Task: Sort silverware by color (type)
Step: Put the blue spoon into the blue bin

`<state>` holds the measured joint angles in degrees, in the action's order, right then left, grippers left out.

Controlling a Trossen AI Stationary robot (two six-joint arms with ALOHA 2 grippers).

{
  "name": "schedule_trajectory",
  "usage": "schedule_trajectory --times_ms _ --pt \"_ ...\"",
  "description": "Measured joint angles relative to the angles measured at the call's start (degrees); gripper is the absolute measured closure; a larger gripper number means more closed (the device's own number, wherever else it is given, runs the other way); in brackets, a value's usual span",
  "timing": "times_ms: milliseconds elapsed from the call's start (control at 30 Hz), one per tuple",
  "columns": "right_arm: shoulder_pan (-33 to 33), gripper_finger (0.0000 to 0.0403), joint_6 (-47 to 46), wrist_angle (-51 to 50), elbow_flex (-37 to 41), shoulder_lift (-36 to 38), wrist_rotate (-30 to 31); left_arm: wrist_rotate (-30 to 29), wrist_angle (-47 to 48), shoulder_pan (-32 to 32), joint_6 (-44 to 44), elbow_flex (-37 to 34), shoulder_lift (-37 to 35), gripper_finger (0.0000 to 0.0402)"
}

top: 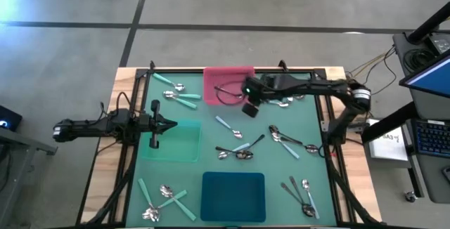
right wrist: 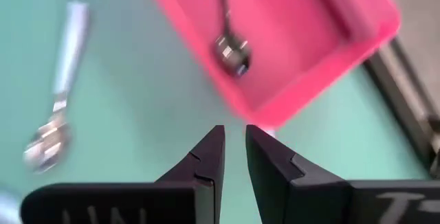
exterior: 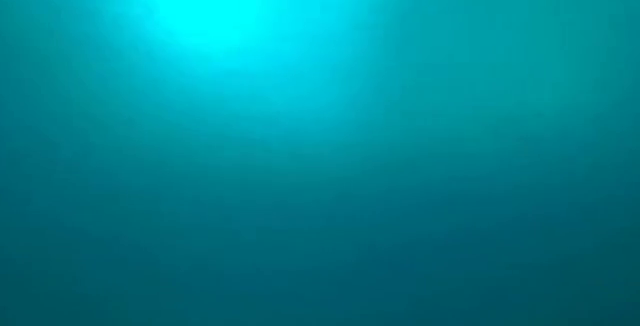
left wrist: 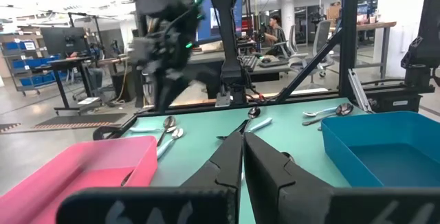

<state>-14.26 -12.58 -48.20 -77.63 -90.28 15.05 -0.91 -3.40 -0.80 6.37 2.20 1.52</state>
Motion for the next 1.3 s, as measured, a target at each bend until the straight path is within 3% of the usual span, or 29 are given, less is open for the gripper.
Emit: schedule_trajectory --times_ms 200,400,567,733,1000,1300 --pt "7.9 0.0351 -17.3 -6.1 7.5 6.9 -0.5 0.0 0.0 0.0 0.0 0.0 0.0 0.0402" --pt "16.9 0.035 -37.1 -7.2 16.7 11.4 -8.9 0.0 0.0 0.0 0.0 0.0 0.0 0.0402" --pt "24.2 0.035 -47.7 -6.9 21.2 13.0 -9.7 0.0 0.0 0.0 0.0 0.0 0.0 0.0402" --pt "28.4 0.0353 -52.4 -6.9 24.0 12.2 -9.9 0.0 0.0 0.0 0.0 0.0 0.0 0.0402" --pt "28.8 0.039 -53.9 -6.8 24.8 11.1 -12.3 0.0 0.0 0.0 0.0 0.0 0.0 0.0402" --pt "28.8 0.0322 -54.1 -7.0 25.4 10.4 -14.3 0.0 0.0 0.0 0.0 0.0 0.0 0.0402"
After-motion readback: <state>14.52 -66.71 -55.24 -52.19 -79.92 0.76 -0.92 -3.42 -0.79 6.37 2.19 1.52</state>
